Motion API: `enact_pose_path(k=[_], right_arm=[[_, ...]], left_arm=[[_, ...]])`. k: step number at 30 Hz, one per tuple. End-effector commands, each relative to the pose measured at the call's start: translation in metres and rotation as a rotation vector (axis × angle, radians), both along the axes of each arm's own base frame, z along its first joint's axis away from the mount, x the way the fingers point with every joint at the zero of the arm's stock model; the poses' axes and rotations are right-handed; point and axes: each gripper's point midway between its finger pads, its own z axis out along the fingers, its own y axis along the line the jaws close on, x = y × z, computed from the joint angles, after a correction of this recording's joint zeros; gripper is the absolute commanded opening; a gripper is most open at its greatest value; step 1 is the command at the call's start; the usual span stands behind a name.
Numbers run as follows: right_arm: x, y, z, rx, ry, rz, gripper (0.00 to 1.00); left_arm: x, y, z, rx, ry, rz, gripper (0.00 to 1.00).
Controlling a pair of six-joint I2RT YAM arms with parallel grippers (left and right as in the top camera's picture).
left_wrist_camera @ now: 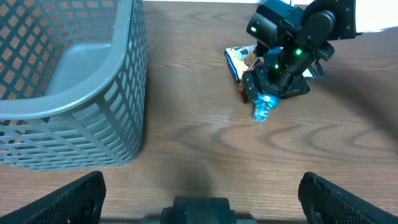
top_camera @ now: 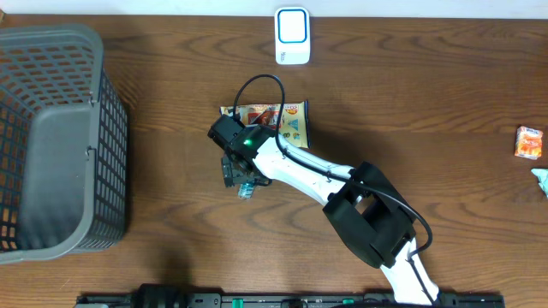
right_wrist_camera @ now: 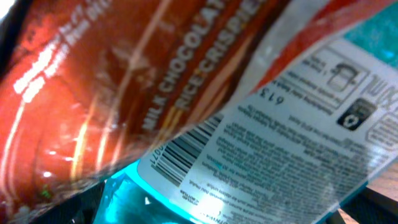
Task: Scan the item barcode
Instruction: 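Close the right gripper on the blue Listerine bottle neck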
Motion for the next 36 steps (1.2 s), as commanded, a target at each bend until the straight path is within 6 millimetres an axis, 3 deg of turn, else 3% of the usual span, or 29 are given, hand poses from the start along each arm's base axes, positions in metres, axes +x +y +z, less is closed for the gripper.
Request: enact_pose_path(k=[1,5,11,17,21,27,34,36], right_arm=[[0.006,-0.006,-0.004,-0.020,-0.021,-0.025,0.95],[0.006,-0.007,-0.005,-0.027,-0.020,-0.025,0.88],[0.005,-0.030,-0.007,-0.137,-0.035,-0.037,0.63],[-0.003,-0.059,-0.006,-0.254,0.004,-0.031,0.57],[-0.017,-0.084,-0.004,-0.356,0.083,0.060,0.48],[-0.037,-0.112,0.002,-0.464,0.184,0.085,0.61],[-0.029,-0.107,0.006,-0.452,0.148,0.081,0.70],[-0.025,-0.104,0.009,-0.442,0.138,0.080,0.69]], left_arm=[[-0.009,0.000,-0.016,0.001,0.082,0.002,0.99],[-0.009,0.000,-0.016,0.001,0.082,0.002,0.99],[-0.009,0.000,-0.016,0.001,0.082,0.002,0.99],[-0.009,0.000,-0.016,0.001,0.082,0.002,0.99],[-0.009,0.000,-0.016,0.001,0.081,0.002,0.99],[-0.009,0.000,-0.016,0.001,0.082,0.002,0.99],[-0.009,0.000,-0.016,0.001,0.082,0.002,0.99],[-0.009,0.000,-0.016,0.001,0.082,0.002,0.99]])
